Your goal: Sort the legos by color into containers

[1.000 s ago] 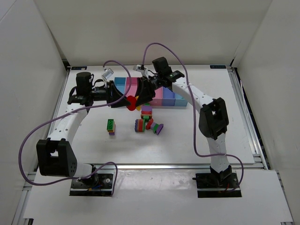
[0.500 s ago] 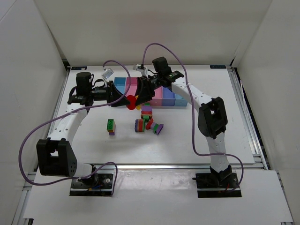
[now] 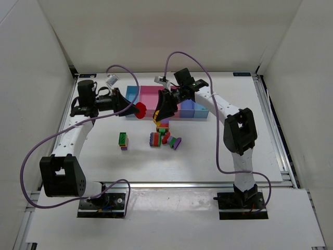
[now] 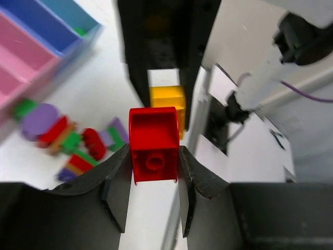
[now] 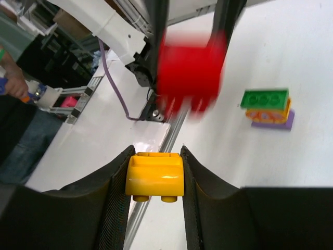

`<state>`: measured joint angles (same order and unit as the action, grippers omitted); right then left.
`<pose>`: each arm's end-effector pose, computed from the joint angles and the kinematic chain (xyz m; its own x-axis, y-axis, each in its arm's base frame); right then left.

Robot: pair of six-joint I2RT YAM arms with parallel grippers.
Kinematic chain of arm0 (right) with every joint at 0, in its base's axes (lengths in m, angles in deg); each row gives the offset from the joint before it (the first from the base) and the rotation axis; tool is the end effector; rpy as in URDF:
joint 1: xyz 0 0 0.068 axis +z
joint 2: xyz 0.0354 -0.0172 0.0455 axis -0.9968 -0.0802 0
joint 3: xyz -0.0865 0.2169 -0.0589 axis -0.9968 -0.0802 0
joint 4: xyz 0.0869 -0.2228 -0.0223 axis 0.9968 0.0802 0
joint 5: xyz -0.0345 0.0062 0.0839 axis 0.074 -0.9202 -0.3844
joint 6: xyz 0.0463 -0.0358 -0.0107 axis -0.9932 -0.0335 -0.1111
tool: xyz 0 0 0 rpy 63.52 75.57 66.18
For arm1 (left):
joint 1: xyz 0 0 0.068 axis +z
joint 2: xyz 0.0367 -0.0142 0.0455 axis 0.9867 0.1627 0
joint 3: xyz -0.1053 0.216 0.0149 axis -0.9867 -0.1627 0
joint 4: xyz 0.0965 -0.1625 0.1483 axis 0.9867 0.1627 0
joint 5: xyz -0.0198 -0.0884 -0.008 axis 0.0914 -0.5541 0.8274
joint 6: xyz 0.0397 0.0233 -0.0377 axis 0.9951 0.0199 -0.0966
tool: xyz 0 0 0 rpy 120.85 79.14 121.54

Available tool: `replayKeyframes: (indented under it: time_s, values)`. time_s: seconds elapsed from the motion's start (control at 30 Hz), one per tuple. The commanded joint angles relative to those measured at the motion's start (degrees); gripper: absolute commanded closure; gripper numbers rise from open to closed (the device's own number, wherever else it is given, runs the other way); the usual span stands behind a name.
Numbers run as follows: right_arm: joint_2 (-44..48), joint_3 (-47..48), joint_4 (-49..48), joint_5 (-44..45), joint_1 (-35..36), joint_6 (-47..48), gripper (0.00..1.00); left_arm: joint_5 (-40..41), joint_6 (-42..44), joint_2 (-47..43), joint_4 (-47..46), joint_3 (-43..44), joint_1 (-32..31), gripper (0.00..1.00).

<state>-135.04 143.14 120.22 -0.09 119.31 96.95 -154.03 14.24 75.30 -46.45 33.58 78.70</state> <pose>0.3265 0.2716 0.2673 -0.3716 -0.2910 -0.8816 -0.7923 -0.3956 0.4646 0.2795 -0.0514 0.2913 -0.6329 -0.0275 -0.7738 0.7457 0.2473 -0.6187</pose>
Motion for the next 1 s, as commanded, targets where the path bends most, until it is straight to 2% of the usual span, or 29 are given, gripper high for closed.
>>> replayKeyframes:
  time_s: [0.0, 0.3, 0.43, 0.6, 0.7, 0.73, 0.83, 0.87, 0.97]
  values:
    - [2.8, -2.4, 8.0, -1.4, -2.7, 4.6, 1.0, 1.2, -0.3, -2.5, -4.2, 2.1, 4.5, 0.9]
    - [3.8, -4.0, 10.3, 1.1, -3.9, 7.8, 1.0, 3.2, 0.2, -1.9, -4.5, 2.7, 5.9, 0.9]
    - [4.8, -4.1, 10.0, 9.2, -5.5, 7.9, 1.0, 8.8, 2.5, -0.8, -1.9, 3.9, 5.6, 0.9]
    - [8.2, -6.3, 2.8, 19.1, -7.6, 1.2, 1.0, 19.5, 4.2, -1.7, 0.0, 5.0, 2.9, 0.9]
    - [10.0, -8.0, -0.2, 26.1, -9.2, -1.8, 1.0, 28.7, 3.9, -2.6, -0.3, 4.2, 2.0, 0.9]
    - [10.5, -8.4, -0.8, 27.5, -9.9, -2.4, 1.0, 32.9, 4.6, -2.6, -0.1, 3.9, -0.5, 0.9]
    - [11.9, -9.3, -2.7, 32.3, -11.1, -4.6, 1.0, 38.7, 6.1, -0.6, 1.9, 5.9, -5.3, 0.9]
    - [12.3, -9.5, -2.9, 33.2, -11.7, -5.1, 1.0, 43.6, 6.4, 0.4, 2.8, 6.8, -6.7, 0.9]
    - [13.2, -9.9, -4.0, 37.3, -12.0, -6.4, 1.0, 47.1, 5.0, 4.1, 2.3, 8.0, -8.4, 0.9]
